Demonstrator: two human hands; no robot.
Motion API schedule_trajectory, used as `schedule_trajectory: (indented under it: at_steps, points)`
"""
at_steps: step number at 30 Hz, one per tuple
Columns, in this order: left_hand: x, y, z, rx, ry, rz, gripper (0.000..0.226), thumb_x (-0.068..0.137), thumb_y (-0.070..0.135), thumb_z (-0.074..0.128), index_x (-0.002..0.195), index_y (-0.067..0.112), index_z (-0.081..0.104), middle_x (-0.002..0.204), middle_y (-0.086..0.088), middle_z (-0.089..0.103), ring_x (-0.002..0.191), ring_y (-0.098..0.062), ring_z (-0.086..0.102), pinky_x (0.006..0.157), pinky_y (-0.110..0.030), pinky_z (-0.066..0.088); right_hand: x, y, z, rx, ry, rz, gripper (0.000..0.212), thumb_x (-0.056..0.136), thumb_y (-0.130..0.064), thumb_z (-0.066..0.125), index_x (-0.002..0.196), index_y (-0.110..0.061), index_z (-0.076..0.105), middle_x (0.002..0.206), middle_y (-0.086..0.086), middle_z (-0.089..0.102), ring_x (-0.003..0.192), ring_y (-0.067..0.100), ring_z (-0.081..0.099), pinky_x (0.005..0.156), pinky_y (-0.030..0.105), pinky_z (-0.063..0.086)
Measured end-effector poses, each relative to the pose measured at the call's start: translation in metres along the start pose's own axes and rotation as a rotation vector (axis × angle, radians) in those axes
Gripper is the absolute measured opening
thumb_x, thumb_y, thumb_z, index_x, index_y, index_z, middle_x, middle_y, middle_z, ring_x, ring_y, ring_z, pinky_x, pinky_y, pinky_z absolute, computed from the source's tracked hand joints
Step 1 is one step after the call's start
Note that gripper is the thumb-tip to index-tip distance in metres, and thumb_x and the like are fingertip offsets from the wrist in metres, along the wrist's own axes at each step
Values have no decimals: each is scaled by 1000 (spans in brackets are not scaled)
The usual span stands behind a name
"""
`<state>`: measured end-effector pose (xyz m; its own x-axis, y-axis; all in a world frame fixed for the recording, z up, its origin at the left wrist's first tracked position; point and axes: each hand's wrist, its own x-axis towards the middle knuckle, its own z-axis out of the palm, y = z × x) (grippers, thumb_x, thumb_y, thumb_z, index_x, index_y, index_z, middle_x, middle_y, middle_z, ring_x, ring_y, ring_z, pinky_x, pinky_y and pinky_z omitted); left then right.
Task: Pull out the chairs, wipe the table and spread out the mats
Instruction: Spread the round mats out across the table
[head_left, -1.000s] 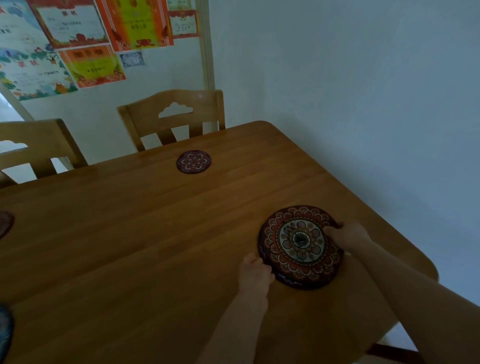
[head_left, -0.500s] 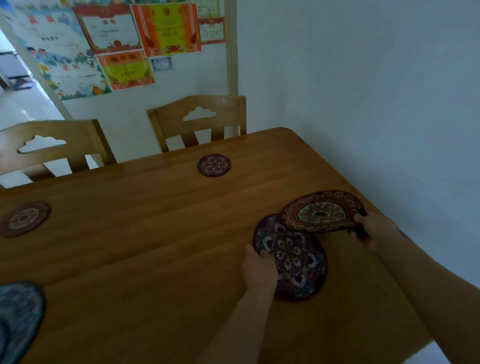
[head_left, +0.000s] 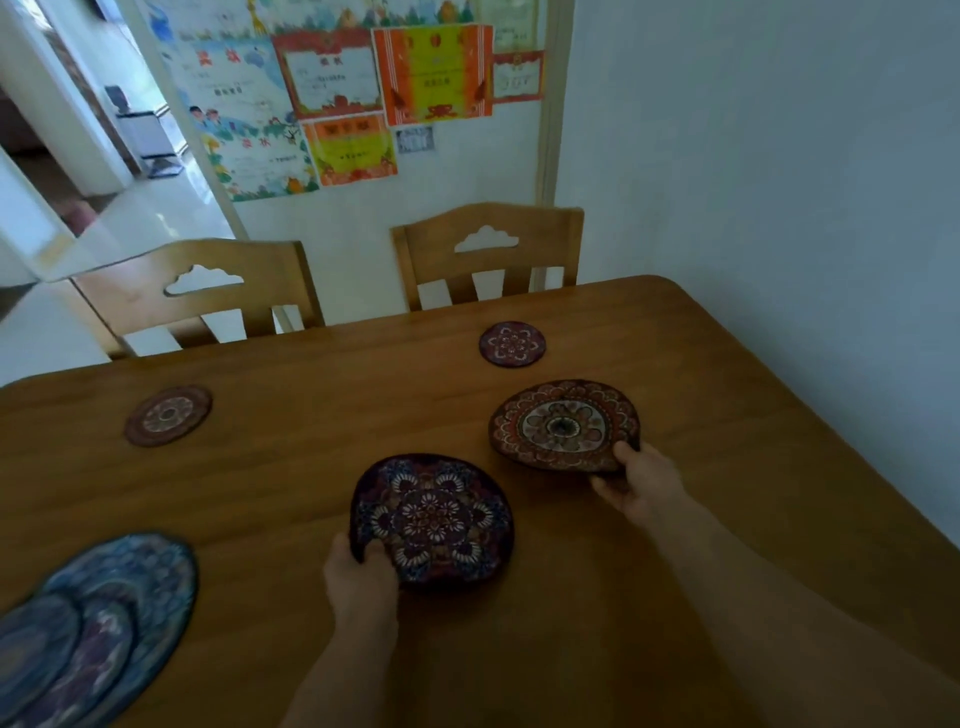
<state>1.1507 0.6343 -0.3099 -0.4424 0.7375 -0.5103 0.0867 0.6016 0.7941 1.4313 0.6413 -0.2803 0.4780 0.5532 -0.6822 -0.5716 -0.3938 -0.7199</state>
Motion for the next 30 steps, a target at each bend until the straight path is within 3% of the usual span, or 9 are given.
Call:
schedule_trajectory:
  at_steps: [4,8,13,15,18,22,26,28,30]
  points:
    - [11,-4,-10,-52,-17,-27,48,103,17,47,149,12,36,143,-12,49,127,-36,51,101,-54,47,4,18,10,-138,64,32,31,99,2,46,128,-7,52,101,15,58,74,30,62,53,36,58]
    - [12,-2,-16,-102,-39,-25,42,103,14,46,145,10,42,132,-13,57,116,-36,57,98,-53,50,0,19,12,-136,94,18,22,97,7,47,111,-10,51,103,15,56,89,34,63,49,34,58]
    - [7,1,-24,-140,-59,-6,14,104,9,43,111,19,49,91,1,56,87,-25,57,85,-45,54,-1,24,15,-148,132,8,23,98,6,45,114,-8,54,108,17,56,94,34,60,53,37,56]
    - [3,3,-27,-152,-68,0,14,104,8,42,111,18,49,94,-1,56,88,-25,56,84,-44,53,0,26,15,-147,149,4,27,98,5,46,121,-5,56,110,17,56,95,35,60,54,37,54]
    - [1,4,-31,-184,-79,-14,27,104,8,43,129,11,50,101,-5,55,94,-28,56,89,-47,53,0,30,13,-141,169,-8,35,98,5,45,131,-4,53,117,18,56,97,35,58,55,37,53]
    - [3,-1,-36,-195,-91,-22,30,104,8,42,133,9,49,112,-10,57,94,-27,56,80,-41,52,-1,35,11,-166,183,6,34,98,1,47,132,-3,52,121,20,56,90,33,58,67,39,55]
    - [8,-4,-41,-220,-103,-43,34,104,9,43,137,12,47,122,-11,58,98,-27,57,81,-41,53,-2,49,6,-579,442,-197,45,99,-25,50,132,5,43,113,24,58,98,38,59,85,47,52]
    - [12,-4,-44,-263,-115,-82,38,103,9,44,141,13,45,126,-12,58,101,-28,58,83,-43,54,-13,59,17,-692,352,-374,43,101,-36,43,124,-1,48,101,18,62,87,34,62,76,44,53]
    - [12,-2,-48,-314,-140,-121,39,103,8,44,141,14,46,119,-10,58,103,-29,59,85,-44,54,-29,70,39,-787,114,-396,50,102,-47,37,107,-2,60,81,10,62,67,26,59,64,39,50]
